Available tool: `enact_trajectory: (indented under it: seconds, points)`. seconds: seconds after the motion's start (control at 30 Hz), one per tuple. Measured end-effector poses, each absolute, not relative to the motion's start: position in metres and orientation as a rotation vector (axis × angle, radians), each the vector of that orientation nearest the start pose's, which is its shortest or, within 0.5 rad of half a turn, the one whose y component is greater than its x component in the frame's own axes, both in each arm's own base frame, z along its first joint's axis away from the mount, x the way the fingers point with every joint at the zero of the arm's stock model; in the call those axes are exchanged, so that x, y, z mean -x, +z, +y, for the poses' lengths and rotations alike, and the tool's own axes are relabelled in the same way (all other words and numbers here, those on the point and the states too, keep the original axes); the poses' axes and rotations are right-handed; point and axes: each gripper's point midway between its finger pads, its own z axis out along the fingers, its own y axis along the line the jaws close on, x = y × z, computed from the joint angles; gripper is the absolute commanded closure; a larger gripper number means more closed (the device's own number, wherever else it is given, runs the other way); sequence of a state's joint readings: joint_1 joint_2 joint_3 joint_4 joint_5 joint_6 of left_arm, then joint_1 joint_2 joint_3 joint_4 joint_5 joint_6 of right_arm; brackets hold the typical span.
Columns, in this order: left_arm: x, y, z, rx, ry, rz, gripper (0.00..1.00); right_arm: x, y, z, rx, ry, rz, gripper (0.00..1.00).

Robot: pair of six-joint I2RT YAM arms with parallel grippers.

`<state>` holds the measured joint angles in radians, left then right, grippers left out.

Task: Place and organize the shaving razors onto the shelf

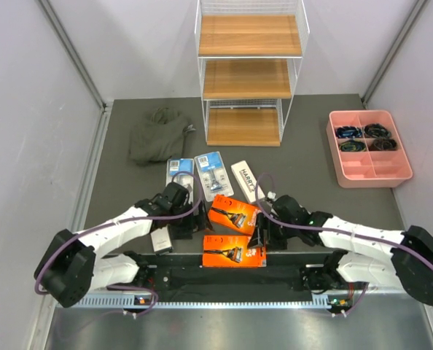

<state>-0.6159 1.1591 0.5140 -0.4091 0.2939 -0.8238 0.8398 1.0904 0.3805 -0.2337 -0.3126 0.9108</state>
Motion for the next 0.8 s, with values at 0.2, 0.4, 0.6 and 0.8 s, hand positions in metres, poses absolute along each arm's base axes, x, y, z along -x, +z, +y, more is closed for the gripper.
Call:
enact_trajectory:
  seconds: [0.2,0.4,0.6,0.8]
  points:
    - [-0.146,0.040,-0.209,0.198,-0.847,2.836,0.01,-0.096,0.030,0.248,0.042,1.020,2.840,0.43]
    - [-0.142,0.042,-0.219,0.200,-0.935,2.833,0.01,-0.091,0.027,0.256,0.024,1.075,2.878,0.47]
    - [-0.128,0.043,-0.230,0.159,-0.998,2.858,0.01,-0.072,0.024,0.255,0.021,1.113,2.905,0.46]
    - [-0.115,0.043,-0.239,0.130,-1.038,2.870,0.01,-0.055,0.019,0.246,-0.012,1.101,2.928,0.45]
